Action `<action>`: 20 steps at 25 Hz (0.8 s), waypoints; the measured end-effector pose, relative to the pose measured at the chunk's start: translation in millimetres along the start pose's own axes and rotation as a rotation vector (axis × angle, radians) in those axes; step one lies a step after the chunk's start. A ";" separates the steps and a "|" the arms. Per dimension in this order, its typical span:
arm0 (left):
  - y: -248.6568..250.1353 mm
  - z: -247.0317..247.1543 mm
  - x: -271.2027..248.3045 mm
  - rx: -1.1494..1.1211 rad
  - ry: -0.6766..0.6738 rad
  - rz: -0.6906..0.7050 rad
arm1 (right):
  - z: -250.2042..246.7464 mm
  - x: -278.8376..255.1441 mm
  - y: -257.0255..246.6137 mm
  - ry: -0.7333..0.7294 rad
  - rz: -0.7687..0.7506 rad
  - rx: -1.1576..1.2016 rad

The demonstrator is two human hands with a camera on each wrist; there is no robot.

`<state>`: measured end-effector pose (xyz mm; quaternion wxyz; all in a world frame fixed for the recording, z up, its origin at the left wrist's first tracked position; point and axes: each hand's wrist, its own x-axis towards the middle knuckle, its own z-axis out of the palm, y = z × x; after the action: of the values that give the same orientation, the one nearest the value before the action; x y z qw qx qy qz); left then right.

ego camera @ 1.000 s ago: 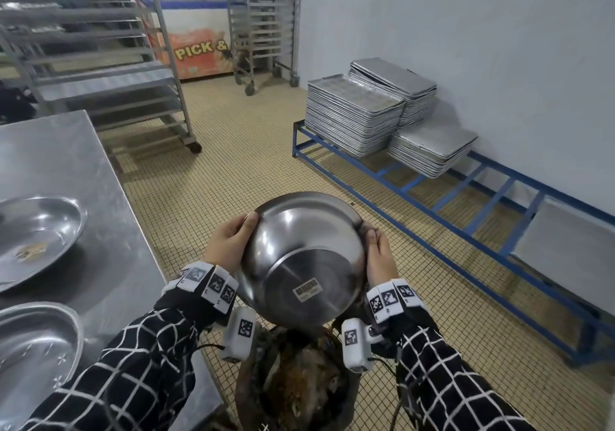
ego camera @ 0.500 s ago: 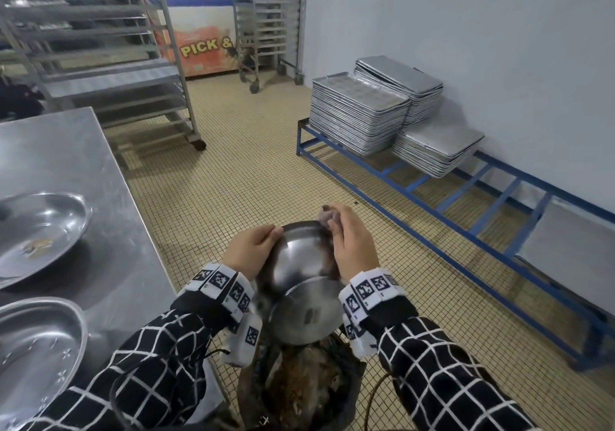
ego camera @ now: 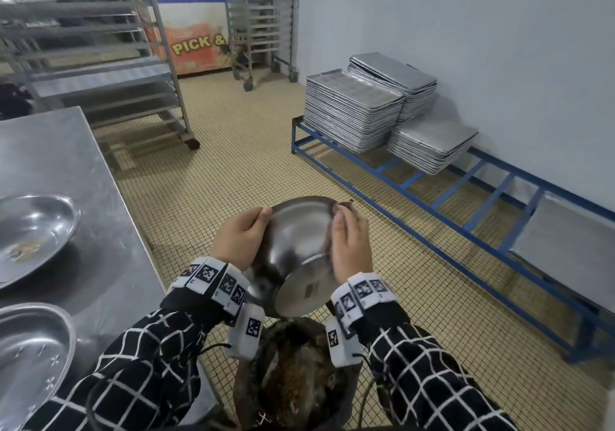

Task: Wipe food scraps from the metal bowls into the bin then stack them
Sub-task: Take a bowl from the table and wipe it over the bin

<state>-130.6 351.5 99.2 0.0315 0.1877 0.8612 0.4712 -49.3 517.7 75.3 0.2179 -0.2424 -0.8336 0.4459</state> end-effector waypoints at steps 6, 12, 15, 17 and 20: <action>0.2 6.0 -0.9 0.043 0.017 -0.036 | -7.9 -19.1 16.6 0.071 -0.084 -0.059; 8.2 19.0 -7.2 0.085 -0.007 0.076 | 17.6 -21.7 4.1 0.077 -0.573 -0.419; 4.7 16.6 -8.0 0.094 0.003 0.074 | 14.7 -13.3 10.4 0.184 -0.221 -0.178; -1.4 14.2 -6.5 0.066 0.015 0.042 | 10.0 -4.1 26.0 0.225 0.206 0.183; -9.8 9.4 -6.0 -0.194 0.012 -0.058 | -3.6 0.2 52.6 0.144 0.680 0.691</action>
<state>-125.8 352.2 85.2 0.0579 0.1558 0.8167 0.5526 -36.3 545.6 32.5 0.1846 -0.4446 -0.4934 0.7245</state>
